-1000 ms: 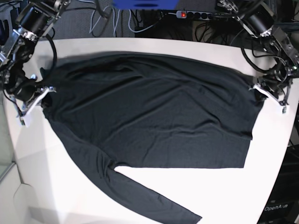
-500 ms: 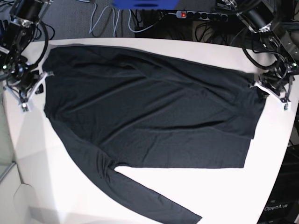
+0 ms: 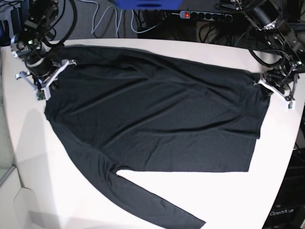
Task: Fold the T-shirt properly
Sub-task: 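Open the right gripper and shift it along the shirt edge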
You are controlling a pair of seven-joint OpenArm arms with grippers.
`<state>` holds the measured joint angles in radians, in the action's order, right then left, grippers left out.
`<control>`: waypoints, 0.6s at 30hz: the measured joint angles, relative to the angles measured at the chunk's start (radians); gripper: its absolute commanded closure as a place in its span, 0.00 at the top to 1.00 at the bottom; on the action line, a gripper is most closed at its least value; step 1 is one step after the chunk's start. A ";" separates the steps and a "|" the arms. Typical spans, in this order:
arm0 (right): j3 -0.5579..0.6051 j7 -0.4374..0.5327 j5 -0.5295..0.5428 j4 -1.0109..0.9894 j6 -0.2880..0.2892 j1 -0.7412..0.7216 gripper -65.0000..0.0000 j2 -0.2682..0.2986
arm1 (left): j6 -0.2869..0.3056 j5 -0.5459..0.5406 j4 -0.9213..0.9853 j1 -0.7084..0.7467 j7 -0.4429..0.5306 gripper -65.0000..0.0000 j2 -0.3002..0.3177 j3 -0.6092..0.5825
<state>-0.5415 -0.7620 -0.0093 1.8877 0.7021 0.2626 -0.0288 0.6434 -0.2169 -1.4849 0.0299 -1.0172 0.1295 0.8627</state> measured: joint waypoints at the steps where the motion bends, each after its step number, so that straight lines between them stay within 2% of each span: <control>1: -0.008 -0.001 -0.008 0.008 0.000 0.003 0.01 -0.003 | 0.000 0.000 0.000 0.000 0.000 0.00 0.000 0.000; 7: -0.017 0.000 -0.010 0.009 0.000 0.051 0.01 -0.007 | 0.001 0.000 0.000 0.000 0.000 0.00 -0.002 0.000; 11: -0.087 -0.002 -0.008 0.008 0.000 0.062 0.01 -0.032 | 0.001 0.000 0.000 0.000 0.000 0.00 -0.002 0.000; 14: -0.176 -0.003 -0.005 0.009 0.000 0.054 0.10 -0.069 | 0.001 0.000 0.000 0.000 0.000 0.00 -0.002 0.000; 18: -0.256 -0.004 -0.006 0.009 0.000 0.054 0.31 -0.117 | 0.001 0.000 0.000 0.000 0.000 0.00 -0.002 0.000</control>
<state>-0.7971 -0.7658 -0.0151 1.8965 0.7021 0.3168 -0.1459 0.6441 -0.2169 -1.4849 0.0303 -1.0172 0.1276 0.8627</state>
